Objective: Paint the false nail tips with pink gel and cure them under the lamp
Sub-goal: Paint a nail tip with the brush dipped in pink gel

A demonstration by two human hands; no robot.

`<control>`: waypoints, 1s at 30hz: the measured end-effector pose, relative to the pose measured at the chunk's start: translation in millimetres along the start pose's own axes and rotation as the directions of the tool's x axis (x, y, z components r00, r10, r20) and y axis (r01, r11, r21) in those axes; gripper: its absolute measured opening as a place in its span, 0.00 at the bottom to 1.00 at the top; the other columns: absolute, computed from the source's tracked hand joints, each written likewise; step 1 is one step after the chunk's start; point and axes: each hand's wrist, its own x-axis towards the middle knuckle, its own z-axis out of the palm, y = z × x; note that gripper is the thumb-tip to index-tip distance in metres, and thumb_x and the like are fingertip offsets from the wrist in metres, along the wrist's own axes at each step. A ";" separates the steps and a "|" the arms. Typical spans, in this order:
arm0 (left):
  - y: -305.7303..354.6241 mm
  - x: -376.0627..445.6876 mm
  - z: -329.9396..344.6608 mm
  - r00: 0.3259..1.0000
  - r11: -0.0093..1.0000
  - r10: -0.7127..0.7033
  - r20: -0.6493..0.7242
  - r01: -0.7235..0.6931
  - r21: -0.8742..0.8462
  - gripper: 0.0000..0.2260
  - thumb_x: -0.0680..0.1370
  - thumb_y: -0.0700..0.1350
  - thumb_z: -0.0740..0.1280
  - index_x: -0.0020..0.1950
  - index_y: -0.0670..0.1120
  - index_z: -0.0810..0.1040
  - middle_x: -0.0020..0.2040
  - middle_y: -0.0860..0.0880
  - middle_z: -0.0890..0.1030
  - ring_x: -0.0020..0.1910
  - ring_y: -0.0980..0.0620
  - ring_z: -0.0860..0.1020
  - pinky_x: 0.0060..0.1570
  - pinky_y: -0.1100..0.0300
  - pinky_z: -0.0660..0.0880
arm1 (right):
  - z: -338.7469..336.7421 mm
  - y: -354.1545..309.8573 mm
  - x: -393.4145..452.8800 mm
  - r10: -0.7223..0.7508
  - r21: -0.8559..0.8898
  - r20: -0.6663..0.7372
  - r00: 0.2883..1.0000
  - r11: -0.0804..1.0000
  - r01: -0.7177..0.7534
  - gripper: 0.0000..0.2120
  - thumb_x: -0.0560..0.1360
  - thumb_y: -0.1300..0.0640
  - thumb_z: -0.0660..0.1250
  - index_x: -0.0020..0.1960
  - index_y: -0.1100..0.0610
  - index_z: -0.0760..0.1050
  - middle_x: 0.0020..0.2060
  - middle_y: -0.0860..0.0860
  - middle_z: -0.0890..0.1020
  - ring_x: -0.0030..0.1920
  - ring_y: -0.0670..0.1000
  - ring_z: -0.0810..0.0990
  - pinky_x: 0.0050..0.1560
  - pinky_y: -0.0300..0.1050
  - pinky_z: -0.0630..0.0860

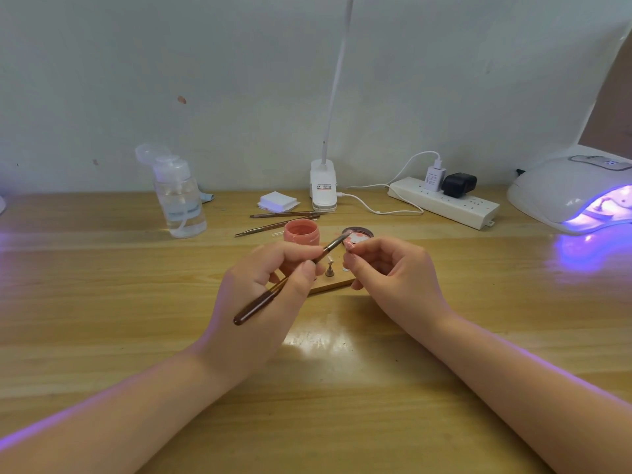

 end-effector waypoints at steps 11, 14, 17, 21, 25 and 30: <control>0.4 -0.5 -0.8 0.999 0.997 0.032 0.005 -0.033 0.068 0.09 0.74 0.52 0.61 0.50 0.55 0.79 0.43 0.59 0.83 0.47 0.51 0.79 0.46 0.64 0.70 | 1.3 -0.6 -0.6 -0.048 -0.058 -0.053 0.997 0.997 0.044 0.10 0.73 0.63 0.72 0.42 0.48 0.79 0.36 0.54 0.83 0.35 0.59 0.81 0.38 0.61 0.78; -1.4 -0.6 -2.1 1.000 0.997 0.016 0.010 -0.017 0.076 0.09 0.73 0.52 0.61 0.47 0.56 0.79 0.41 0.59 0.83 0.46 0.51 0.79 0.45 0.65 0.70 | 0.8 -1.5 -1.8 -0.060 -0.069 -0.056 0.997 0.996 0.056 0.09 0.73 0.62 0.72 0.41 0.47 0.79 0.35 0.52 0.83 0.34 0.59 0.81 0.38 0.60 0.78; -1.5 -0.5 -4.5 1.000 0.998 0.021 -0.021 -0.019 0.057 0.09 0.72 0.51 0.61 0.46 0.54 0.79 0.39 0.58 0.83 0.43 0.53 0.78 0.45 0.59 0.71 | 1.0 -1.3 -1.6 -0.061 -0.062 -0.060 0.996 0.996 0.057 0.07 0.74 0.60 0.72 0.41 0.48 0.79 0.35 0.54 0.83 0.34 0.59 0.81 0.37 0.60 0.78; 1.3 0.3 -1.2 0.999 0.996 0.046 0.010 -0.046 0.071 0.09 0.75 0.51 0.61 0.50 0.55 0.80 0.43 0.58 0.84 0.45 0.52 0.79 0.46 0.63 0.71 | 1.2 -1.0 -0.9 -0.075 -0.076 -0.059 0.995 0.995 0.070 0.09 0.73 0.61 0.72 0.41 0.47 0.79 0.36 0.54 0.83 0.34 0.59 0.81 0.38 0.62 0.78; -0.3 -0.4 -2.8 0.999 0.995 0.036 0.010 -0.037 0.094 0.09 0.72 0.51 0.61 0.46 0.54 0.80 0.40 0.58 0.83 0.44 0.53 0.79 0.44 0.65 0.69 | 1.1 -0.9 -1.3 -0.091 -0.096 -0.051 0.995 0.992 0.085 0.08 0.74 0.60 0.71 0.41 0.47 0.79 0.35 0.55 0.83 0.34 0.58 0.81 0.36 0.60 0.77; 0.4 1.0 -2.4 0.999 0.995 0.045 -0.017 -0.044 0.084 0.09 0.74 0.51 0.61 0.49 0.54 0.80 0.42 0.57 0.83 0.46 0.52 0.79 0.45 0.64 0.70 | 1.0 -0.2 -1.5 -0.090 -0.110 -0.040 0.995 0.990 0.086 0.03 0.74 0.59 0.71 0.44 0.52 0.80 0.35 0.51 0.83 0.32 0.52 0.82 0.36 0.53 0.78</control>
